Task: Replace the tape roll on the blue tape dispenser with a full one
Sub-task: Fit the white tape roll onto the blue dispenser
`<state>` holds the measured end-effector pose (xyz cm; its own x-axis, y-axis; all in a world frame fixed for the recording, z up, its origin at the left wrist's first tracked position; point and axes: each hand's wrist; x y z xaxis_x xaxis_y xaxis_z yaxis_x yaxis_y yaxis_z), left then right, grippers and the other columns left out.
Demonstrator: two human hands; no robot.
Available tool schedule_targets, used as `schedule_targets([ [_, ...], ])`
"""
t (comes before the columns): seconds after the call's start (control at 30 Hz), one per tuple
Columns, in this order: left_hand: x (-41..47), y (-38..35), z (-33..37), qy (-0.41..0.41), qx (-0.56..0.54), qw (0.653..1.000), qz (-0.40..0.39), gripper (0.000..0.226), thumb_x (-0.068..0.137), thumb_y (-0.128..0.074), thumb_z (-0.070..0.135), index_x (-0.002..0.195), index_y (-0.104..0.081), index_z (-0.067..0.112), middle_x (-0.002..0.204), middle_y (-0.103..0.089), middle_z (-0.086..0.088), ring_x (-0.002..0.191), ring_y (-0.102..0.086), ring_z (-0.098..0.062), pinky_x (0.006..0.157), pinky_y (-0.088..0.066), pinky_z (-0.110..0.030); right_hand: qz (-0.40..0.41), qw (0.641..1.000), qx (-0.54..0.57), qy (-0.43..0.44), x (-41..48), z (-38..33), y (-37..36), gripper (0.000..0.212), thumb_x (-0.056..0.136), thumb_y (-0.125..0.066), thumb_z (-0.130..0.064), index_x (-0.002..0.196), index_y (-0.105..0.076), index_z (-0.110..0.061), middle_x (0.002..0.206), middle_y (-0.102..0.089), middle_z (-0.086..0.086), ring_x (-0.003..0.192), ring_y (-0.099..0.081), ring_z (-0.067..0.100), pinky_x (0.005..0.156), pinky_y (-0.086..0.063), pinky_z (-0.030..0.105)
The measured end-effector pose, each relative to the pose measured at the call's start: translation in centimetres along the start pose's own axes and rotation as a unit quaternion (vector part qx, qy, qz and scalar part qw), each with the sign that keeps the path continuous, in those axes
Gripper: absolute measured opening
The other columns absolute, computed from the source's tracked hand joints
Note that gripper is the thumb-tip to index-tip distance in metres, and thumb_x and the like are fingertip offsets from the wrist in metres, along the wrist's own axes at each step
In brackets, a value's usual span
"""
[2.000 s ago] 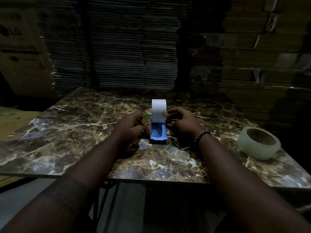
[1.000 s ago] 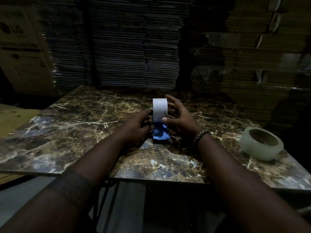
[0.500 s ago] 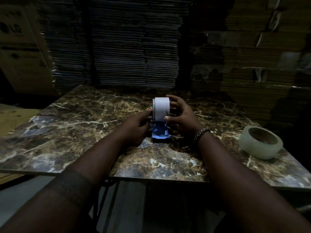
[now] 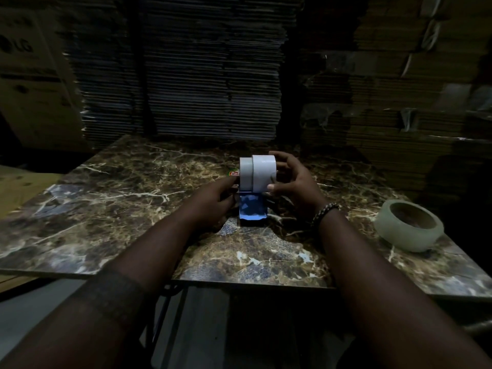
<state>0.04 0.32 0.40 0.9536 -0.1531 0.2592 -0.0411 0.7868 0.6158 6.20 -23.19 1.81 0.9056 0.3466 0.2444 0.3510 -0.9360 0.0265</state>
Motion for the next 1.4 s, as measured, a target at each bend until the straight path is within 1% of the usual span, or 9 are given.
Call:
schedule_targets([
  [0.2,-0.3,0.2,0.5,0.000,0.016,1.000,-0.005,0.046,0.103,-0.059,0.020,0.143,-0.054,0.041,0.114,-0.073,0.012,0.096,-0.074,-0.021,0.081,-0.062,-0.047,0.009,1.000,0.008,-0.006,-0.2,-0.1,1.0,0.080,0.077,-0.068,0.025,0.141,-0.055,-0.020,0.140,-0.058,0.019,0.109,-0.066,0.025,0.082,-0.063,0.038],
  [0.43,-0.4,0.1,0.7,0.008,-0.008,1.000,-0.010,0.046,0.103,-0.060,0.017,0.143,-0.055,0.040,0.119,-0.071,0.013,0.102,-0.070,-0.002,0.084,-0.061,-0.038,0.023,0.999,0.022,-0.013,-0.2,-0.2,1.9,0.081,0.069,-0.072,0.018,0.138,-0.058,-0.023,0.140,-0.058,0.019,0.115,-0.064,0.030,0.082,-0.062,0.038],
  [0.53,-0.5,0.2,0.9,0.009,-0.002,1.000,-0.012,0.046,0.103,-0.059,0.017,0.144,-0.055,0.038,0.119,-0.072,0.011,0.101,-0.070,-0.005,0.080,-0.061,-0.037,0.042,0.999,0.023,-0.018,-0.3,-0.3,2.3,0.082,0.066,-0.073,0.015,0.137,-0.060,-0.025,0.140,-0.059,0.018,0.118,-0.064,0.032,0.082,-0.062,0.041],
  [0.77,-0.6,0.1,0.8,0.027,-0.013,0.999,-0.015,0.046,0.103,-0.059,0.020,0.143,-0.054,0.042,0.111,-0.073,0.014,0.101,-0.073,-0.031,0.082,-0.060,-0.056,0.111,0.993,-0.038,-0.023,-0.5,-0.6,2.8,0.078,0.076,-0.067,0.023,0.142,-0.060,-0.019,0.137,-0.059,0.011,0.124,-0.060,0.031,0.086,-0.063,0.044],
  [0.83,-0.5,0.1,0.7,0.026,-0.015,0.999,-0.013,0.046,0.104,-0.059,0.018,0.144,-0.054,0.041,0.110,-0.073,0.014,0.100,-0.073,-0.030,0.081,-0.061,-0.053,0.125,0.990,-0.065,-0.031,-0.5,-0.5,2.7,0.078,0.077,-0.069,0.019,0.143,-0.059,-0.021,0.137,-0.058,0.009,0.124,-0.059,0.030,0.089,-0.063,0.048],
  [1.0,-0.5,-0.1,0.9,0.020,-0.027,0.999,-0.002,0.044,0.104,-0.057,0.010,0.145,-0.054,0.027,0.105,-0.067,0.017,0.080,-0.064,0.021,0.062,-0.049,-0.008,0.134,0.979,-0.140,-0.057,-0.5,-0.5,2.7,0.085,0.076,-0.071,0.016,0.149,-0.051,-0.024,0.141,-0.055,0.012,0.125,-0.058,0.031,0.092,-0.061,0.052],
  [1.13,-0.5,-0.1,0.9,0.016,-0.032,0.999,0.001,0.044,0.104,-0.058,0.010,0.145,-0.055,0.027,0.106,-0.069,0.017,0.080,-0.064,0.021,0.061,-0.049,-0.008,0.165,0.964,-0.192,-0.084,-0.3,-0.2,2.9,0.090,0.069,-0.074,0.002,0.148,-0.050,-0.033,0.141,-0.054,0.010,0.128,-0.055,0.033,0.096,-0.059,0.056],
  [1.23,-0.4,-0.2,0.7,0.020,-0.044,0.999,0.003,0.045,0.104,-0.058,0.012,0.145,-0.055,0.029,0.109,-0.067,0.024,0.086,-0.071,0.007,0.068,-0.059,-0.027,0.184,0.954,-0.216,-0.098,-0.2,0.1,3.2,0.092,0.061,-0.068,-0.008,0.146,-0.050,-0.040,0.142,-0.051,0.008,0.131,-0.052,0.034,0.096,-0.059,0.057],
  [1.4,-0.1,-0.1,0.1,0.020,-0.035,0.999,-0.001,0.047,0.104,-0.057,0.010,0.147,-0.055,0.027,0.122,-0.070,0.006,0.096,-0.066,0.013,0.070,-0.052,-0.009,0.196,0.933,-0.280,-0.112,-0.1,0.0,3.5,0.091,0.059,-0.064,-0.012,0.146,-0.051,-0.037,0.146,-0.052,0.009,0.137,-0.045,0.035,0.106,-0.052,0.057],
])
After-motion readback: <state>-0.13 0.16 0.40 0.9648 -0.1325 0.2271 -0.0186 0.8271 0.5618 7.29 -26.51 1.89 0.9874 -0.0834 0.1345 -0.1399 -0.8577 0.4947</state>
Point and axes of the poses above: each hand's wrist, its own x-axis towards the middle knuckle, its own y-axis out of the back of the hand, z = x × y
